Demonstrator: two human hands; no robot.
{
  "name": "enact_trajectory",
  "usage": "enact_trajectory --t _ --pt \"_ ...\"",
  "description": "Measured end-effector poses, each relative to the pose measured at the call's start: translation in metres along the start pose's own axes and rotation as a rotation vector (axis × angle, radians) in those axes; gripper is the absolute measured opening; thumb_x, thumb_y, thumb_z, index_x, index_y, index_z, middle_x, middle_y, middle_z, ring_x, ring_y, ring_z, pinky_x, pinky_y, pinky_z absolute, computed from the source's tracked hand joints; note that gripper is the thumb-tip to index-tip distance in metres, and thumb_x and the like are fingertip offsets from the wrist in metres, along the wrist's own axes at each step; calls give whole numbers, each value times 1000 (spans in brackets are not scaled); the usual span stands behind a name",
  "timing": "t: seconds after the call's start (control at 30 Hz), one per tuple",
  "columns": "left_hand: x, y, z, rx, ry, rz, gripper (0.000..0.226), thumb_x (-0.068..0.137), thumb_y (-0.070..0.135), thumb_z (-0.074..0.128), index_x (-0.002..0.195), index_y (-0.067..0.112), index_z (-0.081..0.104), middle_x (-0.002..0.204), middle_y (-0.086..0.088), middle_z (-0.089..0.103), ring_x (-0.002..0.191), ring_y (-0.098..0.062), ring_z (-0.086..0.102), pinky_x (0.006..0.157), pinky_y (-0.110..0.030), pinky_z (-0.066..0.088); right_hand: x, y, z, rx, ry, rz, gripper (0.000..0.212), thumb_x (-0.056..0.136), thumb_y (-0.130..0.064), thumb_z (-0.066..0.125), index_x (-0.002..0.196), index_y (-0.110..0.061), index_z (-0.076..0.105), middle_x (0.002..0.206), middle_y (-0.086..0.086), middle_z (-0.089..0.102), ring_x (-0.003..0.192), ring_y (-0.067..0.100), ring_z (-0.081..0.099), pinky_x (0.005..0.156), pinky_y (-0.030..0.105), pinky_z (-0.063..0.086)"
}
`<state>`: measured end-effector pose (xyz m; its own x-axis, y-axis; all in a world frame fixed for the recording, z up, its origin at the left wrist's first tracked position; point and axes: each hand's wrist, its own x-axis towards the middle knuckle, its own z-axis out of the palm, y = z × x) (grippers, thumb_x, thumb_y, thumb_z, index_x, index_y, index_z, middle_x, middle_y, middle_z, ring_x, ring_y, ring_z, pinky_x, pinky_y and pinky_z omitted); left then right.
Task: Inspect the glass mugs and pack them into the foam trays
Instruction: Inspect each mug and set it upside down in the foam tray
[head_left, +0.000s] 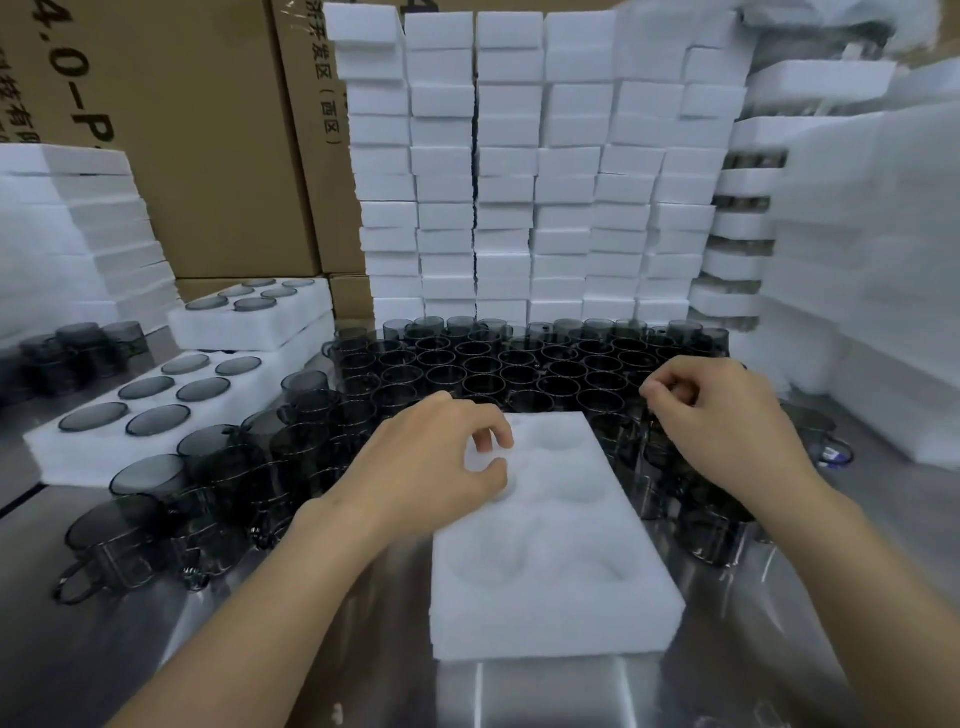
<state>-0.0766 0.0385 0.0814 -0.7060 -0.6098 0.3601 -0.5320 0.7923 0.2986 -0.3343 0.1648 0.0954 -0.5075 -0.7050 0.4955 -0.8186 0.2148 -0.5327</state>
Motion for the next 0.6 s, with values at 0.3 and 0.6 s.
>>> enact_trajectory --t 0.3,0.6 --pt "3 -4 1 1 -5 22 16 94 48 65 110 47 64 99 27 64 99 8 49 75 -27 40 4 4 -9 -32 -242 -32 26 97 -29 67 72 -33 76 57 -16 65 51 2 55 46 12 41" --pt "6 -3 -1 49 3 57 17 90 50 63 106 47 63 97 25 62 98 4 53 73 -21 40 8 6 -32 -82 -460 23 9 93 -30 72 85 -32 72 58 -16 63 52 -1 55 63 25 45"
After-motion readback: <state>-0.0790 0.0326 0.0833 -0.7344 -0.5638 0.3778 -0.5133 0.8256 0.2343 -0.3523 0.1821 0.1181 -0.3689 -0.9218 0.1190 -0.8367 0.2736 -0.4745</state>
